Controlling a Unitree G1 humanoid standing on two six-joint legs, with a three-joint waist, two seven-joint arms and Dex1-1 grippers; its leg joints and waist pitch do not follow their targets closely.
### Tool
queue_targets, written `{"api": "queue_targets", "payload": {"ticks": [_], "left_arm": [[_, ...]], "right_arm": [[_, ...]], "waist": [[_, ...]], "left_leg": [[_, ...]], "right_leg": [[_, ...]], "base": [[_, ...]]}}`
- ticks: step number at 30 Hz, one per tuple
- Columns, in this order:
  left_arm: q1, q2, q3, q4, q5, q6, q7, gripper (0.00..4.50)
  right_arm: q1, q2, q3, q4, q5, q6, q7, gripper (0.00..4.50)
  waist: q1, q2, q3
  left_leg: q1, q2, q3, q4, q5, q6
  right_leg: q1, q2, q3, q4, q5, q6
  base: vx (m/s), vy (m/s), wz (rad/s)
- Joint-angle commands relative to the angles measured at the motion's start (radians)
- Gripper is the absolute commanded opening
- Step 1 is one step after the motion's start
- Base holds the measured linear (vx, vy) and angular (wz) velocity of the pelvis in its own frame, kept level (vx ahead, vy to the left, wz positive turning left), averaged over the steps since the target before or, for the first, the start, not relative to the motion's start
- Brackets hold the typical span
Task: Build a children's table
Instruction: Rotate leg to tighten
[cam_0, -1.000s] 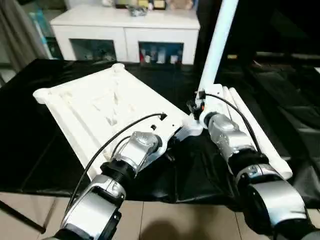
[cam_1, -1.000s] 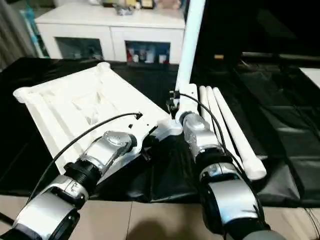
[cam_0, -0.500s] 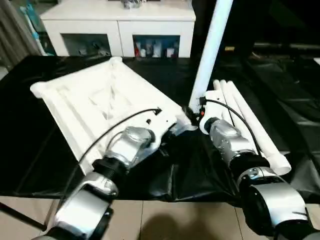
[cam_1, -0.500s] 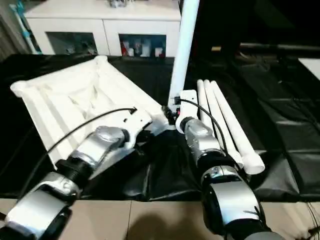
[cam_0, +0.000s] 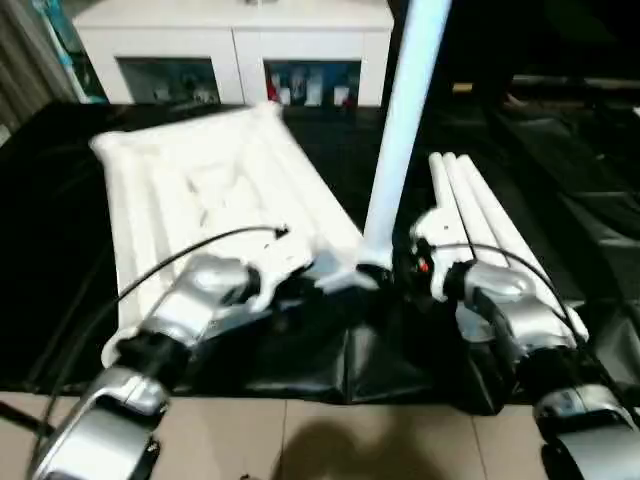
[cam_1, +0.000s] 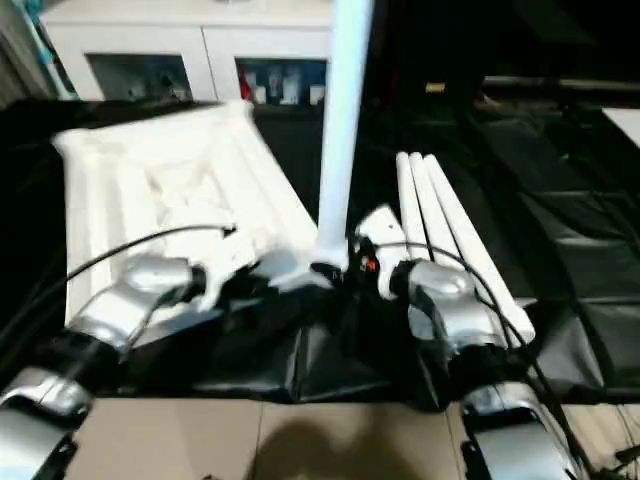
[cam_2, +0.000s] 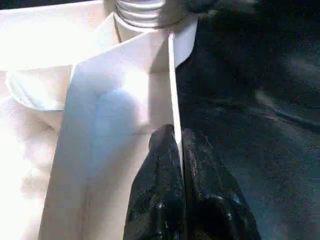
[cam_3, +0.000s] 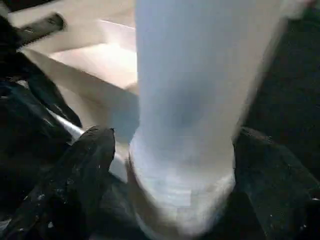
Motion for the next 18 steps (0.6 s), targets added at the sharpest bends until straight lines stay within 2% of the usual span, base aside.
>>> {"api": "queue_targets", "payload": {"ticks": [1,4,6,7,11,18], "left_arm": [[0.023,-0.009,0.001,-0.026,-0.047,-0.035,-0.033,0.0],[0.037,-0.003,0.005,-0.046,-0.061,-0.031,-0.056,0.0],[0.046,0.001,0.005,-0.06,-0.068,-0.024,-0.069,0.0],[0.05,0.003,0.004,-0.063,-0.067,-0.024,-0.069,0.0],[0.054,0.004,0.005,-0.054,-0.055,-0.035,-0.067,0.0],[0.058,0.014,0.011,-0.049,-0.046,-0.047,-0.072,0.0]], "right_arm": [[0.008,-0.005,0.003,-0.029,0.004,0.002,0.03,3.91],[0.02,-0.007,0.005,-0.05,0.015,0.002,0.039,3.91],[0.033,-0.013,0.015,-0.078,0.028,0.014,0.054,3.91],[0.036,-0.016,0.023,-0.079,0.023,0.013,0.057,3.91],[0.045,-0.025,0.034,-0.082,0.006,0.009,0.065,3.54],[0.055,-0.03,0.027,-0.086,-0.008,0.014,0.078,2.94]], "waist": [[0.002,-0.017,-0.052],[0.008,-0.024,-0.057],[0.011,-0.025,-0.056],[0.011,-0.024,-0.055],[0.009,-0.025,-0.052],[0.012,-0.026,-0.052]], "left_leg": [[0.014,0.038,0.001,-0.038,0.003,0.193],[0.008,0.032,0.004,-0.029,0.066,0.204],[0.006,0.031,0.005,-0.027,0.071,0.208],[0.009,0.032,0.006,-0.026,0.055,0.204],[0.012,0.035,0.009,-0.029,0.003,0.178],[0.011,0.032,0.01,-0.027,-0.001,0.169]], "right_leg": [[0.041,-0.05,0.04,-0.05,0.32,-0.29],[0.042,-0.044,0.043,-0.037,0.4,-0.289],[0.04,-0.042,0.044,-0.034,0.427,-0.278],[0.036,-0.043,0.046,-0.035,0.413,-0.277],[0.033,-0.045,0.05,-0.041,0.316,-0.283],[0.033,-0.046,0.054,-0.039,0.31,-0.282]], "base": [[0.0,0.0,0.0],[0.0,0.0,0.0],[0.0,0.0,0.0],[0.0,0.0,0.0],[0.0,0.0,0.0],[0.0,0.0,0.0]]}}
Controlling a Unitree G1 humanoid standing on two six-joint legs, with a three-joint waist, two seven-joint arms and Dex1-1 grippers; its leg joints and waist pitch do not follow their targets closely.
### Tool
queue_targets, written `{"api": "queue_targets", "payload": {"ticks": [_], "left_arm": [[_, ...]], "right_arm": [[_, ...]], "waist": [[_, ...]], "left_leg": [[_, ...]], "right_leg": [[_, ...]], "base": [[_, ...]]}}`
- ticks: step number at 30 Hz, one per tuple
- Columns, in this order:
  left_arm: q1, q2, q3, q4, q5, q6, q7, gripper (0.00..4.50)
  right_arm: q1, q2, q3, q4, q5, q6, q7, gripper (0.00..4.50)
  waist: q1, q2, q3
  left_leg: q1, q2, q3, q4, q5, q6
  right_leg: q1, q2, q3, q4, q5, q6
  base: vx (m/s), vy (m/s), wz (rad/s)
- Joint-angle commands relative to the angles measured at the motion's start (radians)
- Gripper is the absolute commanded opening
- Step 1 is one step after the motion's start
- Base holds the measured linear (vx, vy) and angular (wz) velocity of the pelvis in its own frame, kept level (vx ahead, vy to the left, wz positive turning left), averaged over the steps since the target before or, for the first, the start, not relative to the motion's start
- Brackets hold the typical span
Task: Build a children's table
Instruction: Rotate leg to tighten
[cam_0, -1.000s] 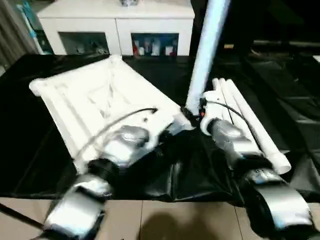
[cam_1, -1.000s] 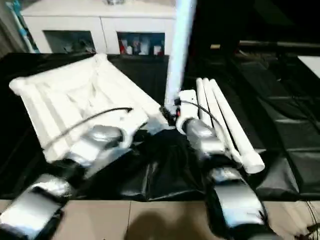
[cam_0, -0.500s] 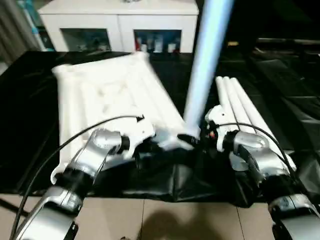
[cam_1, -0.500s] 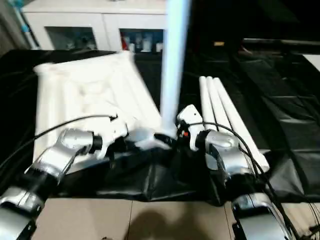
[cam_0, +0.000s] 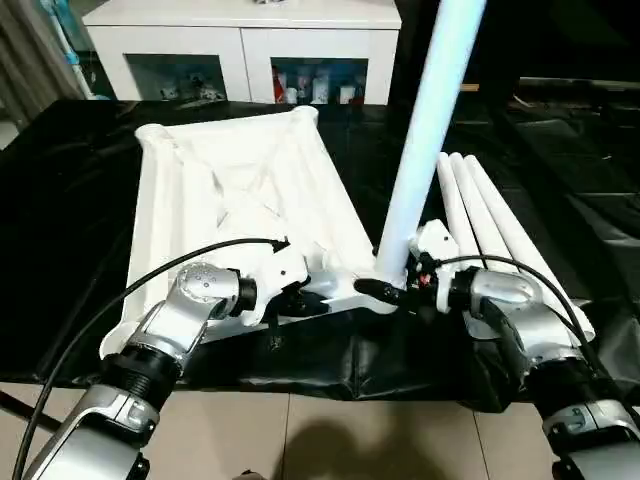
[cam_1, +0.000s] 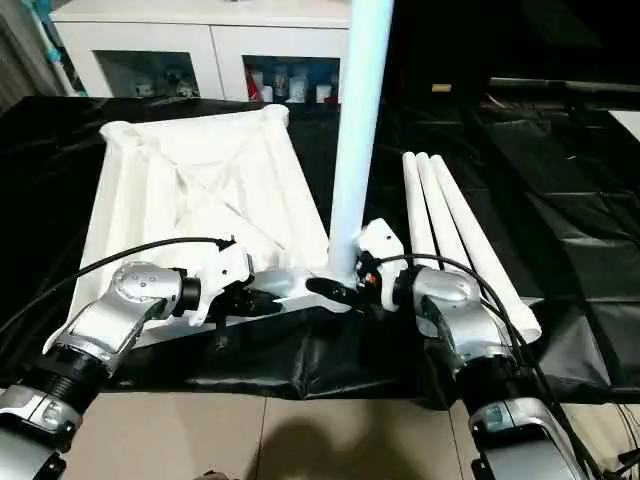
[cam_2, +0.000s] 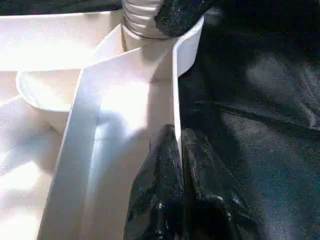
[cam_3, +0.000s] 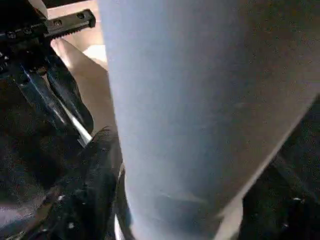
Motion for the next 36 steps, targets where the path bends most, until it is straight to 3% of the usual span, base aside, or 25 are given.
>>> {"api": "queue_targets", "payload": {"ticks": [1,11,16,19,21,23,24,25,26,28,32,36], "left_arm": [[0.016,-0.006,0.01,-0.001,-0.018,-0.02,-0.004,0.0],[0.015,0.003,0.014,0.009,-0.009,-0.026,0.0,0.0],[0.012,-0.013,0.033,0.03,-0.005,-0.004,0.058,0.0],[-0.01,-0.051,0.048,0.07,0.017,0.033,0.161,0.0],[-0.028,-0.075,0.05,0.092,0.032,0.063,0.217,0.0],[-0.037,-0.086,0.051,0.103,0.039,0.078,0.242,0.0],[-0.067,-0.12,0.065,0.142,0.048,0.117,0.323,0.0],[-0.094,-0.145,0.078,0.175,0.057,0.148,0.393,0.0],[-0.131,-0.179,0.094,0.221,0.069,0.19,0.491,0.0],[-0.152,-0.196,0.1,0.246,0.076,0.208,0.538,0.0],[-0.215,-0.253,0.114,0.318,0.083,0.21,0.645,0.0],[-0.228,-0.269,0.118,0.332,0.09,0.201,0.653,0.0]], "right_arm": [[0.009,-0.007,0.005,-0.026,-0.011,0.01,0.016,2.85],[0.021,-0.009,0.017,-0.004,-0.022,0.003,0.006,2.67],[0.022,0.043,-0.039,0.048,0.012,0.045,-0.078,2.67],[0.007,0.098,-0.083,0.116,0.015,0.07,-0.223,2.67],[-0.003,0.131,-0.093,0.155,0.002,0.073,-0.307,2.67],[-0.009,0.145,-0.095,0.17,-0.005,0.071,-0.342,2.67],[-0.03,0.178,-0.097,0.211,-0.021,0.073,-0.429,2.67],[-0.052,0.203,-0.099,0.245,-0.035,0.075,-0.502,2.67],[-0.081,0.238,-0.101,0.293,-0.054,0.077,-0.602,2.67],[-0.101,0.256,-0.101,0.32,-0.067,0.081,-0.663,2.67],[-0.203,0.346,-0.171,0.428,-0.031,0.089,-0.854,2.66],[-0.264,0.382,-0.204,0.48,-0.012,0.074,-0.895,2.66]], "waist": [[-0.001,-0.021,-0.055],[0.0,-0.021,-0.059],[-0.002,-0.018,-0.057],[-0.008,-0.013,-0.051],[-0.008,-0.013,-0.047],[-0.01,-0.009,-0.045],[-0.011,-0.011,-0.045],[-0.014,-0.006,-0.043],[-0.018,-0.006,-0.041],[-0.022,-0.008,-0.041],[-0.018,-0.013,-0.042],[-0.013,-0.015,-0.046]], "left_leg": [[0.016,0.032,-0.002,-0.047,0.005,0.159],[0.016,0.03,-0.003,-0.042,0.022,0.167],[0.016,0.031,-0.003,-0.044,0.013,0.162],[0.022,0.034,-0.003,-0.053,-0.044,0.127],[0.028,0.036,-0.004,-0.064,-0.125,0.077],[0.027,0.037,-0.004,-0.069,-0.147,0.051],[0.028,0.036,-0.004,-0.07,-0.156,0.041],[0.028,0.035,-0.004,-0.072,-0.162,0.034],[0.033,0.034,-0.005,-0.079,-0.193,0.003],[0.037,0.032,-0.005,-0.079,-0.214,-0.017],[0.03,0.029,-0.004,-0.078,-0.206,-0.002],[0.025,0.029,-0.003,-0.073,-0.149,0.021]], "right_leg": [[0.045,-0.045,0.036,-0.055,0.308,-0.285],[0.046,-0.042,0.035,-0.049,0.34,-0.29],[0.044,-0.044,0.035,-0.05,0.318,-0.296],[0.039,-0.047,0.037,-0.06,0.212,-0.297],[0.041,-0.051,0.038,-0.075,0.079,-0.285],[0.039,-0.05,0.042,-0.077,0.042,-0.269],[0.037,-0.049,0.043,-0.079,0.04,-0.262],[0.034,-0.048,0.044,-0.08,0.033,-0.259],[0.03,-0.048,0.045,-0.083,-0.02,-0.256],[0.028,-0.049,0.047,-0.089,-0.057,-0.256],[0.028,-0.051,0.053,-0.094,-0.052,-0.233],[0.031,-0.049,0.051,-0.084,0.067,-0.237]], "base": [[0.0,0.0,0.0],[0.0,0.0,0.0],[0.0,0.0,0.0],[0.0,0.0,0.0],[0.0,0.0,0.0],[0.0,0.0,0.0],[0.0,0.0,0.0],[0.0,0.0,0.0],[0.0,0.0,0.0],[0.0,0.0,0.0],[0.0,0.0,0.0],[0.0,0.0,0.0]]}}
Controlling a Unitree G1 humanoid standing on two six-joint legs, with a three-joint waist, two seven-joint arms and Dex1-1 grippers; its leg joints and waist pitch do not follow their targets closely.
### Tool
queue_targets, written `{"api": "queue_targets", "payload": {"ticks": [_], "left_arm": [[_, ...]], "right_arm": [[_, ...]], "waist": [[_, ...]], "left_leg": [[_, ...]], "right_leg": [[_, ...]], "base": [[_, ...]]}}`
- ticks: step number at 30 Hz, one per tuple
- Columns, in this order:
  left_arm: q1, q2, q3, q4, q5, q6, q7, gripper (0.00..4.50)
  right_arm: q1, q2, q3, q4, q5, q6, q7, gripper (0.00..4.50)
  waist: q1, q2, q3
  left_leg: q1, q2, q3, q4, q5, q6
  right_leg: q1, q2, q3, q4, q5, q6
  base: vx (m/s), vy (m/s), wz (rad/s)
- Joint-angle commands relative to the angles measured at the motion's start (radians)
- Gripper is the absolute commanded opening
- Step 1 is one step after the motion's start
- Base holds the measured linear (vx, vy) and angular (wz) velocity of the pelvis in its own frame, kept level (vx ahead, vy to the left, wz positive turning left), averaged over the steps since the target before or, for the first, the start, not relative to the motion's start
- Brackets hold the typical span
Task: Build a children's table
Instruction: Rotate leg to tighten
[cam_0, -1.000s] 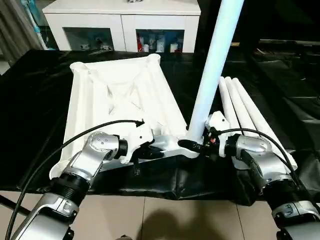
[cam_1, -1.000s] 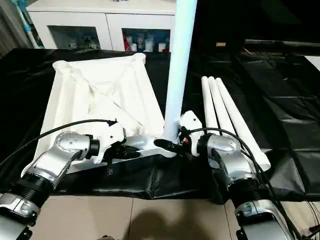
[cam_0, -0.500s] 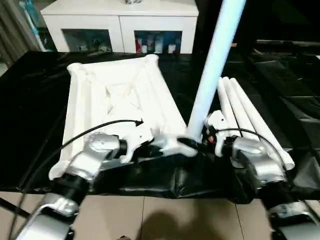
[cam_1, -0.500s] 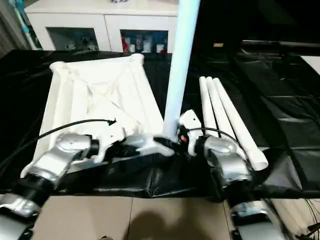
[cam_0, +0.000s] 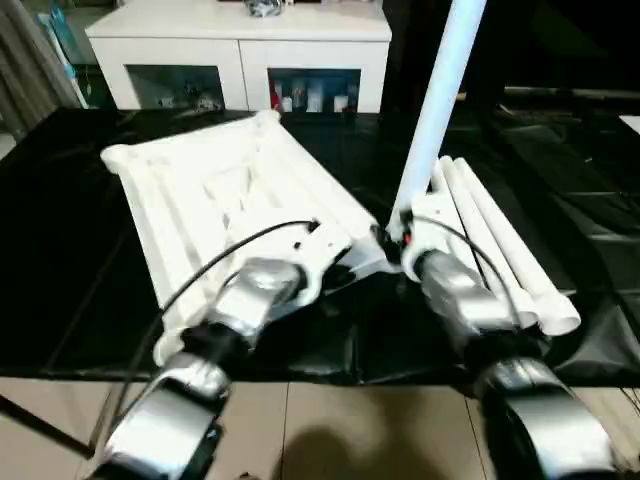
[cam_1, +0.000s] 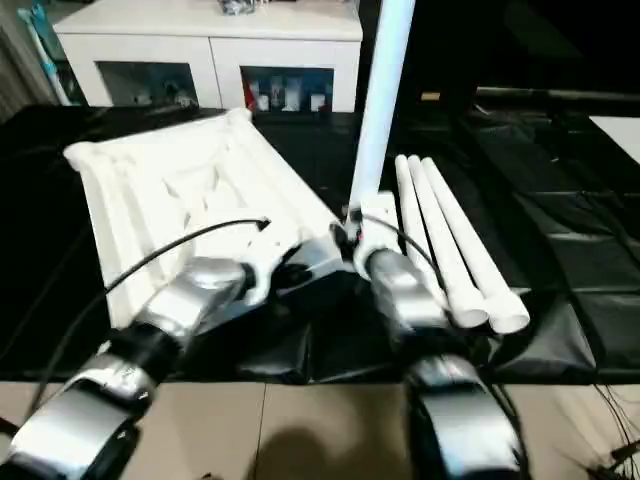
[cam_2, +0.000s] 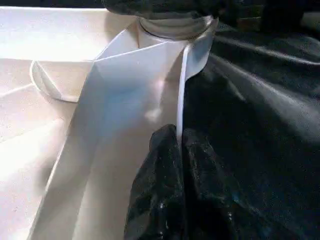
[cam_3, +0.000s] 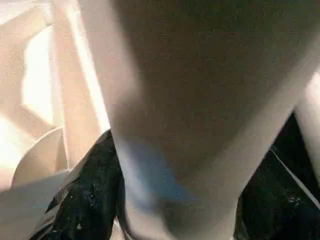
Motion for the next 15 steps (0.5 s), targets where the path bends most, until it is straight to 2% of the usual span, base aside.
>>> {"api": "queue_targets", "payload": {"ticks": [1,3,4,6,8,9,10,11,12,13,14,15], "left_arm": [[-0.018,0.02,0.057,0.036,0.035,0.009,0.154,0.0],[-0.023,0.025,0.053,0.05,0.04,0.006,0.158,0.0],[-0.025,0.028,0.052,0.052,0.039,0.006,0.159,0.0],[-0.023,0.04,0.049,0.049,0.037,0.003,0.151,0.0],[-0.02,0.046,0.048,0.044,0.036,0.001,0.143,0.0],[-0.013,0.06,0.045,0.032,0.035,-0.012,0.115,0.0],[-0.011,0.063,0.044,0.029,0.035,-0.014,0.111,0.0],[0.004,0.079,0.036,0.001,0.033,-0.039,0.063,0.0],[0.012,0.085,0.031,-0.012,0.032,-0.053,0.04,0.0],[0.019,0.09,0.03,-0.025,0.029,-0.047,0.026,0.0],[0.027,0.095,0.028,-0.039,0.026,-0.04,0.01,0.0],[0.044,0.107,0.019,-0.068,0.023,-0.049,-0.025,0.0]], "right_arm": [[0.008,0.084,0.009,0.054,0.048,0.033,0.036,2.66],[-0.012,0.096,-0.007,0.081,0.051,0.008,0.059,2.66],[-0.018,0.099,-0.013,0.087,0.053,-0.003,0.069,2.66],[-0.026,0.101,-0.026,0.088,0.063,-0.031,0.108,2.66],[-0.025,0.1,-0.028,0.082,0.068,-0.043,0.127,3.36],[-0.025,0.092,-0.028,0.07,0.066,-0.078,0.164,3.36],[-0.025,0.09,-0.027,0.068,0.064,-0.083,0.17,3.36],[-0.019,0.075,-0.012,0.05,0.048,-0.118,0.198,3.39],[-0.017,0.068,-0.005,0.045,0.04,-0.131,0.203,3.65],[-0.014,0.062,-0.003,0.036,0.042,-0.131,0.217,3.65],[-0.01,0.055,-0.001,0.027,0.043,-0.131,0.232,3.81],[0.001,0.04,0.004,0.005,0.045,-0.131,0.262,3.83]], "waist": [[-0.001,-0.012,-0.051],[0.0,-0.01,-0.052],[-0.001,-0.015,-0.052],[0.0,-0.014,-0.049],[-0.002,-0.013,-0.047],[-0.003,-0.014,-0.047],[-0.009,-0.015,-0.047],[-0.024,-0.016,-0.048],[-0.026,-0.013,-0.05],[-0.035,-0.015,-0.056],[-0.033,-0.015,-0.06],[-0.032,-0.02,-0.06]], "left_leg": [[0.013,0.032,-0.01,-0.075,-0.138,0.039],[0.015,0.032,-0.009,-0.073,-0.133,0.054],[0.014,0.032,-0.009,-0.074,-0.136,0.057],[0.015,0.034,-0.008,-0.076,-0.151,0.058],[0.016,0.036,-0.009,-0.079,-0.166,0.053],[0.016,0.036,-0.009,-0.079,-0.172,0.054],[0.009,0.034,-0.01,-0.08,-0.186,0.057],[-0.004,0.032,-0.017,-0.083,-0.167,0.057],[-0.006,0.032,-0.02,-0.084,-0.151,0.055],[-0.005,0.03,-0.019,-0.076,-0.107,0.064],[0.003,0.031,-0.015,-0.067,-0.066,0.087],[0.003,0.03,-0.013,-0.063,-0.043,0.104]], "right_leg": [[0.033,-0.05,0.032,-0.081,0.076,-0.232],[0.031,-0.052,0.032,-0.08,0.1,-0.239],[0.032,-0.051,0.032,-0.081,0.095,-0.24],[0.03,-0.052,0.032,-0.083,0.067,-0.243],[0.03,-0.051,0.032,-0.084,0.046,-0.241],[0.03,-0.051,0.032,-0.085,0.043,-0.24],[0.034,-0.052,0.032,-0.084,0.035,-0.237],[0.044,-0.051,0.028,-0.079,0.045,-0.229],[0.046,-0.052,0.025,-0.079,0.055,-0.226],[0.044,-0.047,0.024,-0.071,0.125,-0.234],[0.038,-0.047,0.026,-0.066,0.211,-0.258],[0.038,-0.045,0.027,-0.063,0.255,-0.27]], "base": [[0.0,0.0,0.0],[0.0,0.0,0.0],[0.0,0.0,0.0],[0.0,0.0,0.0],[0.0,0.0,0.0],[0.0,0.0,0.0],[0.0,0.0,0.0],[0.0,0.0,0.0],[0.0,0.0,0.0],[0.0,0.0,0.0],[0.0,0.0,0.0],[0.0,0.0,0.0]]}}
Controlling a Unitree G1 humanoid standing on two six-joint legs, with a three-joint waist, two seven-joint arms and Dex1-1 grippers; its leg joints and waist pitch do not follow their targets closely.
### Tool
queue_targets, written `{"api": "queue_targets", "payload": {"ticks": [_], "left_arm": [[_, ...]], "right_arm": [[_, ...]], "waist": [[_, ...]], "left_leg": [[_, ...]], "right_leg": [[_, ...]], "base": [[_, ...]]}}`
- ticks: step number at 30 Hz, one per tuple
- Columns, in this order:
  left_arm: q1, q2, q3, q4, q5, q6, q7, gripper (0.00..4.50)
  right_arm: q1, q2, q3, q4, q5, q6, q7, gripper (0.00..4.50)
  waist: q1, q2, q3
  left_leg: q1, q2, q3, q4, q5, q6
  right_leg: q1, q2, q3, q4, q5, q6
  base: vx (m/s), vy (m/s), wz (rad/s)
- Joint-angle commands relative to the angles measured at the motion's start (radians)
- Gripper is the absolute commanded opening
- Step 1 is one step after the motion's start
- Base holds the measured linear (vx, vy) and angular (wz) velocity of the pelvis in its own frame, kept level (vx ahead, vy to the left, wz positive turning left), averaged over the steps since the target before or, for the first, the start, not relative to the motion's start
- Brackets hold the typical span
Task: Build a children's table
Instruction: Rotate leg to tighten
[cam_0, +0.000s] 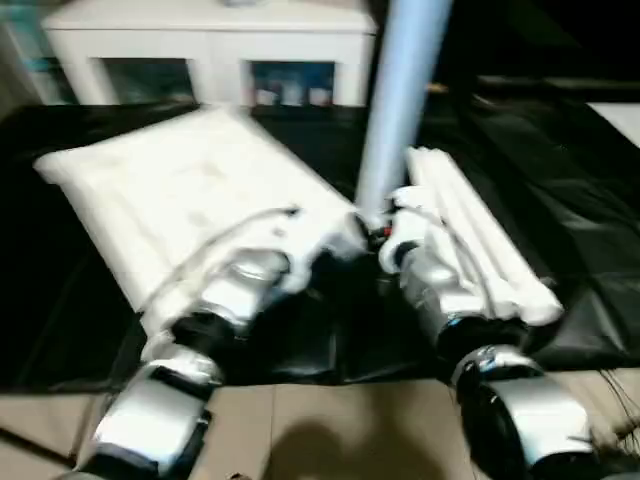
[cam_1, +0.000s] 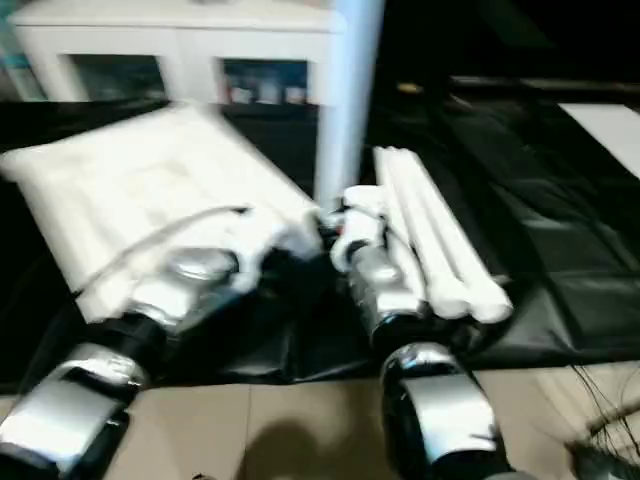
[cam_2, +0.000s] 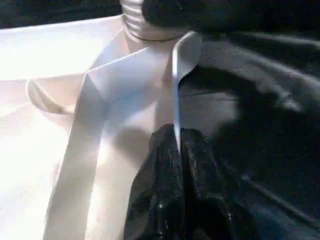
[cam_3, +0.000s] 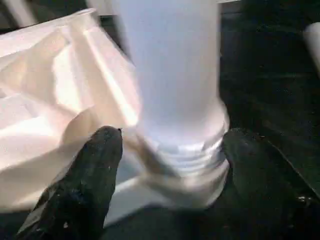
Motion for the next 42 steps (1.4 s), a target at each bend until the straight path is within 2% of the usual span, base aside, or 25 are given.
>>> {"api": "queue_targets", "payload": {"ticks": [1,2,4,6,7,10,11,13,14,16,17,20,21,23,26,27,32,38,39,41,42], "left_arm": [[0.045,0.015,-0.017,-0.054,-0.005,-0.001,-0.067,0.0],[0.067,0.032,-0.022,-0.09,-0.015,0.006,-0.106,0.0],[0.089,0.05,-0.029,-0.126,-0.026,0.006,-0.151,0.0],[0.106,0.065,-0.033,-0.158,-0.038,0.015,-0.178,0.0],[0.129,0.094,-0.048,-0.202,-0.051,0.01,-0.236,0.0],[0.151,0.137,-0.062,-0.244,-0.062,-0.01,-0.313,0.0],[0.156,0.149,-0.064,-0.25,-0.064,-0.028,-0.336,0.0],[0.162,0.161,-0.063,-0.259,-0.068,-0.033,-0.359,0.0],[0.163,0.167,-0.061,-0.264,-0.071,-0.026,-0.37,0.0],[0.17,0.178,-0.055,-0.283,-0.076,-0.011,-0.396,0.0],[0.169,0.188,-0.051,-0.291,-0.076,-0.013,-0.411,0.0],[0.164,0.195,-0.048,-0.291,-0.077,-0.011,-0.416,0.0],[0.163,0.199,-0.051,-0.299,-0.083,-0.007,-0.423,0.0],[0.161,0.201,-0.054,-0.303,-0.088,-0.005,-0.43,0.0],[0.164,0.2,-0.061,-0.312,-0.089,-0.011,-0.45,0.0],[0.168,0.201,-0.063,-0.322,-0.093,-0.007,-0.459,0.0],[0.183,0.208,-0.074,-0.344,-0.09,0.001,-0.479,0.0],[0.185,0.215,-0.079,-0.353,-0.094,0.005,-0.496,0.0],[0.186,0.215,-0.079,-0.354,-0.093,0.005,-0.497,0.0],[0.185,0.214,-0.079,-0.354,-0.092,0.006,-0.497,0.0],[0.186,0.214,-0.079,-0.355,-0.092,0.007,-0.499,0.0]], "right_arm": [[0.01,-0.02,0.018,-0.051,0.004,-0.005,0.088,3.83],[0.032,-0.047,0.027,-0.095,0.01,0.011,0.162,4.11],[0.059,-0.079,0.042,-0.15,0.017,0.034,0.235,4.25],[0.091,-0.12,0.066,-0.209,0.016,0.061,0.309,4.4],[0.128,-0.185,0.103,-0.274,-0.007,0.097,0.369,4.4],[0.171,-0.27,0.143,-0.353,-0.034,0.148,0.441,4.4],[0.186,-0.293,0.152,-0.38,-0.033,0.158,0.477,4.4],[0.203,-0.318,0.164,-0.409,-0.029,0.171,0.522,4.4],[0.214,-0.334,0.177,-0.425,-0.033,0.177,0.551,4.4],[0.237,-0.363,0.197,-0.468,-0.03,0.201,0.621,4.4],[0.252,-0.379,0.211,-0.503,-0.023,0.219,0.669,4.4],[0.249,-0.377,0.211,-0.504,-0.017,0.218,0.678,4.4],[0.244,-0.377,0.212,-0.507,-0.012,0.223,0.671,4.4],[0.238,-0.374,0.21,-0.508,-0.008,0.227,0.662,4.4],[0.235,-0.363,0.207,-0.528,0.004,0.234,0.673,4.4],[0.233,-0.359,0.212,-0.531,0.002,0.235,0.675,4.4],[0.216,-0.349,0.214,-0.493,-0.026,0.225,0.654,4.4],[0.209,-0.334,0.221,-0.464,-0.03,0.207,0.646,4.4],[0.209,-0.333,0.222,-0.464,-0.03,0.207,0.644,4.13],[0.207,-0.33,0.219,-0.46,-0.027,0.206,0.638,4.13],[0.206,-0.328,0.217,-0.458,-0.026,0.205,0.637,3.98]], "waist": [[0.012,-0.008,-0.068],[0.016,-0.01,-0.067],[0.022,-0.009,-0.067],[0.027,-0.01,-0.064],[0.029,-0.007,-0.062],[0.036,-0.01,-0.06],[0.04,-0.012,-0.057],[0.041,-0.012,-0.057],[0.041,-0.009,-0.057],[0.041,-0.011,-0.057],[0.046,-0.005,-0.056],[0.046,-0.008,-0.059],[0.045,-0.005,-0.06],[0.047,-0.01,-0.065],[0.05,-0.008,-0.066],[0.051,-0.013,-0.069],[0.055,-0.004,-0.067],[0.053,-0.002,-0.066],[0.054,0.0,-0.067],[0.054,-0.001,-0.067],[0.054,-0.001,-0.067]], "left_leg": [[0.012,0.027,-0.006,-0.054,-0.02,0.136],[0.012,0.029,-0.004,-0.05,-0.002,0.166],[0.014,0.029,-0.003,-0.046,0.02,0.194],[0.013,0.03,-0.003,-0.046,0.023,0.203],[0.017,0.033,-0.003,-0.048,0.012,0.196],[0.021,0.035,-0.001,-0.049,-0.003,0.18],[0.017,0.034,0.001,-0.051,-0.022,0.171],[0.02,0.035,0.001,-0.053,-0.035,0.158],[0.021,0.035,0.001,-0.053,-0.039,0.154],[0.021,0.034,0.002,-0.052,-0.046,0.144],[0.02,0.034,0.001,-0.051,-0.041,0.146],[0.02,0.033,0.002,-0.05,-0.032,0.148],[0.021,0.034,0.002,-0.049,-0.03,0.145],[0.022,0.034,0.002,-0.048,-0.015,0.145],[0.022,0.033,0.002,-0.045,0.005,0.154],[0.022,0.034,0.002,-0.044,0.011,0.156],[0.022,0.033,0.001,-0.044,0.016,0.152],[0.023,0.033,0.0,-0.046,-0.027,0.123],[0.023,0.034,0.0,-0.046,-0.033,0.119],[0.023,0.033,0.0,-0.046,-0.038,0.114],[0.023,0.033,0.0,-0.046,-0.041,0.111]], "right_leg": [[0.054,-0.047,0.029,-0.054,0.313,-0.298],[0.053,-0.048,0.028,-0.051,0.355,-0.31],[0.051,-0.044,0.027,-0.047,0.382,-0.319],[0.052,-0.044,0.026,-0.047,0.377,-0.316],[0.048,-0.044,0.026,-0.049,0.343,-0.316],[0.047,-0.042,0.028,-0.054,0.297,-0.315],[0.049,-0.041,0.03,-0.057,0.269,-0.305],[0.047,-0.042,0.031,-0.057,0.248,-0.298],[0.046,-0.042,0.031,-0.057,0.242,-0.3],[0.047,-0.041,0.032,-0.058,0.237,-0.305],[0.047,-0.041,0.032,-0.057,0.252,-0.304],[0.045,-0.041,0.031,-0.054,0.276,-0.311],[0.045,-0.041,0.031,-0.054,0.278,-0.315],[0.048,-0.042,0.031,-0.05,0.296,-0.32],[0.047,-0.042,0.031,-0.047,0.32,-0.322],[0.05,-0.043,0.031,-0.045,0.325,-0.324],[0.046,-0.041,0.029,-0.045,0.32,-0.324],[0.046,-0.042,0.031,-0.047,0.28,-0.324],[0.047,-0.043,0.03,-0.047,0.277,-0.325],[0.048,-0.043,0.031,-0.047,0.276,-0.322],[0.048,-0.043,0.031,-0.047,0.274,-0.32]], "base": [[0.0,0.0,0.0],[0.0,0.0,0.0],[0.0,0.0,0.0],[0.0,0.0,0.0],[0.0,0.0,0.0],[0.0,0.0,0.0],[0.0,0.0,0.0],[0.0,0.0,0.0],[0.0,0.0,0.0],[0.0,0.0,0.0],[0.0,0.0,0.0],[0.0,0.0,0.0],[0.0,0.0,0.0],[0.0,0.0,0.0],[0.0,0.0,0.0],[0.0,0.0,0.0],[0.0,0.0,0.0],[0.0,0.0,0.0],[0.0,0.0,0.0],[0.0,0.0,0.0],[0.0,0.0,0.0]]}}
